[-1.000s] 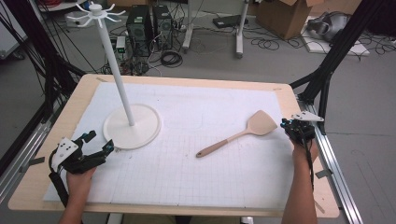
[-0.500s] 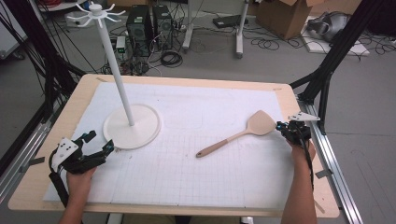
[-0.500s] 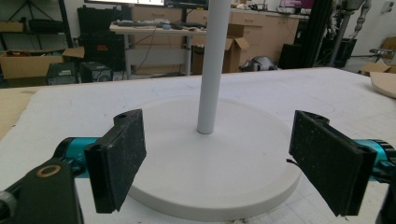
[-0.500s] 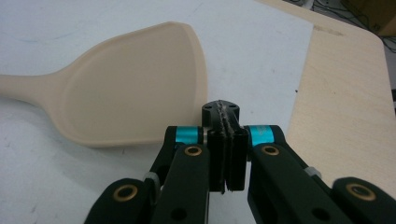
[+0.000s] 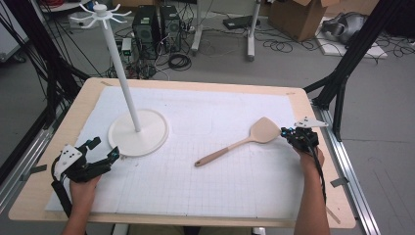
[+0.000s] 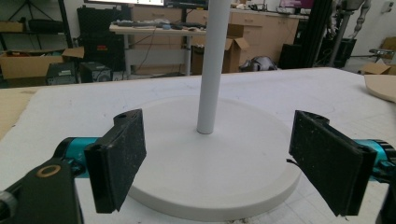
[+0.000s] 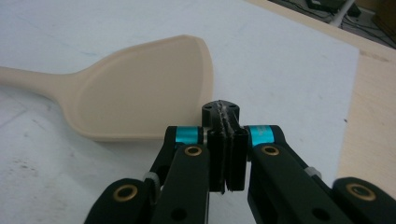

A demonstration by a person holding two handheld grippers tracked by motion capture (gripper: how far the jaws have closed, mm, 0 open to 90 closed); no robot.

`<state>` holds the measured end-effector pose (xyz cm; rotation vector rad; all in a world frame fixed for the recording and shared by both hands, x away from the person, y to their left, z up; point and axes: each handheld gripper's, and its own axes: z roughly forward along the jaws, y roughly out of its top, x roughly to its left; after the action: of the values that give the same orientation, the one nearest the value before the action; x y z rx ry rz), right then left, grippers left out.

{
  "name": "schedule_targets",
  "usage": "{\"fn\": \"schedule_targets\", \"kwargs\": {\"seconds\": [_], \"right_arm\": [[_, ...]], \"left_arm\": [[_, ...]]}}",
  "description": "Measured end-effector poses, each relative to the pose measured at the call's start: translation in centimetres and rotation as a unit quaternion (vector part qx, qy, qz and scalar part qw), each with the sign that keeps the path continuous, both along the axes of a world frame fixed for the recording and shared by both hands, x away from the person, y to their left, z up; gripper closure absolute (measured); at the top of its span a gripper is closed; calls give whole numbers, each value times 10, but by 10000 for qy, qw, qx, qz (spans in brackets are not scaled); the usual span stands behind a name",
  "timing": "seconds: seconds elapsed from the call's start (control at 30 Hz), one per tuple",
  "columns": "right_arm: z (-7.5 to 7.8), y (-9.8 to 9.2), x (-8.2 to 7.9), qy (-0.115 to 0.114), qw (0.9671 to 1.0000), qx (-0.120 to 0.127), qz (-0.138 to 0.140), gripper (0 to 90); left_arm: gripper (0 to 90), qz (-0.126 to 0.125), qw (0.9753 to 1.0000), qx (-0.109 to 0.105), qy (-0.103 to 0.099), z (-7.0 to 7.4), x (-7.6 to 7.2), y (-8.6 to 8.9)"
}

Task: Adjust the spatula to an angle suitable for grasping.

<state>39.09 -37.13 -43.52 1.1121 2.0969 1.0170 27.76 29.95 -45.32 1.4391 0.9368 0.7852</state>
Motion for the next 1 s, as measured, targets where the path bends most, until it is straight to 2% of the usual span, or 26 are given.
{"fn": "schedule_targets", "kwargs": {"seconds": [0.17,0.37,0.7,0.9,1.0], "right_arm": [[1,14,-3,-88,9997,-68,235,900],[3,24,-7,-151,9990,-16,425,899],[2,36,-10,-228,9980,51,581,898],[-1,39,-7,-171,9983,24,548,898],[-1,42,-6,-219,9985,14,510,897]], "left_arm": [[189,-1,10000,-6,2,0,0,0],[189,0,10000,3,-3,0,0,0],[189,1,10000,18,3,0,0,0],[189,-1,10000,18,2,0,0,0],[190,1,10000,13,-2,0,0,0]]}}
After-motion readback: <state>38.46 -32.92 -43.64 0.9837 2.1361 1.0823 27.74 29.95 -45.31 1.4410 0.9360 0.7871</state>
